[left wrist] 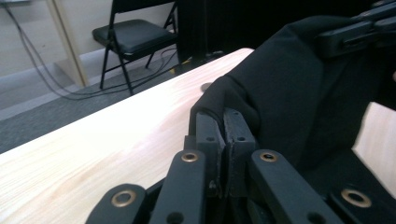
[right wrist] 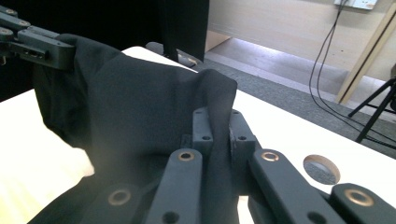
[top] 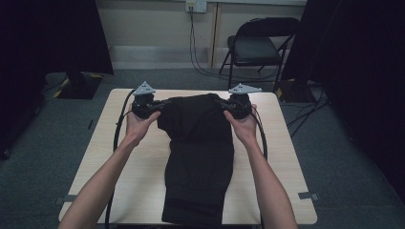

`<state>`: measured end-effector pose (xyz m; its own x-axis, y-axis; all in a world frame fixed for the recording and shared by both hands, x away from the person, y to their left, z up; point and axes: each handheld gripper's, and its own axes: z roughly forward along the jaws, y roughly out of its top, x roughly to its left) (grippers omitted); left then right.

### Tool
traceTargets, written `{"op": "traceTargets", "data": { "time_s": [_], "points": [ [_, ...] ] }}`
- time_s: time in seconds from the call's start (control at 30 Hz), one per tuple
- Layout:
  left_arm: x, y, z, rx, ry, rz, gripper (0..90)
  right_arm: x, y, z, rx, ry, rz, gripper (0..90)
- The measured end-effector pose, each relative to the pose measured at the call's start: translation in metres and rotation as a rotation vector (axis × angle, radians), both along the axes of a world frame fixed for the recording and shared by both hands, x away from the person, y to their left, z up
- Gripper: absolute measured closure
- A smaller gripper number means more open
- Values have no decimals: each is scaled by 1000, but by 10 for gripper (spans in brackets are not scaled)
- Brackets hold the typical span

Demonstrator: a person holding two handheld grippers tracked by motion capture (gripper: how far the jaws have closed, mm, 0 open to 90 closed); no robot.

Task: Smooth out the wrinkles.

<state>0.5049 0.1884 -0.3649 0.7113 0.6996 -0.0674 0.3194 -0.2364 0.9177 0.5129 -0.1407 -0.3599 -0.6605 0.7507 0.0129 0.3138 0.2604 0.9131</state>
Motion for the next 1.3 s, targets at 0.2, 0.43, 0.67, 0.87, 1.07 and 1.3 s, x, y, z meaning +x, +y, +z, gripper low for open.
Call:
{"op": "traceTargets", "data": {
  "time_s": [0.2, 0.43, 0.67, 0.87, 1.07, 1.3],
  "points": [
    [-25, 0, 8, 0, -34, -37, 870, -24, -3, 1, 26, -8, 33, 846],
    [-57, 5, 6, -12, -34, -87, 870, -59, -3, -5, 51, -6, 95, 846],
    [-90, 6, -3, -22, -38, -151, 870, -88, -7, -12, 40, 8, 114, 843],
    [-116, 10, -19, -29, -3, -197, 869, -116, -16, -25, 47, 44, 132, 842],
    [-137, 14, -27, -34, 13, -226, 869, -143, -17, -34, 50, 64, 154, 833],
    [-153, 9, -59, 41, 113, -269, 868, -168, -13, -63, 21, 163, 184, 828]
  ]
}}
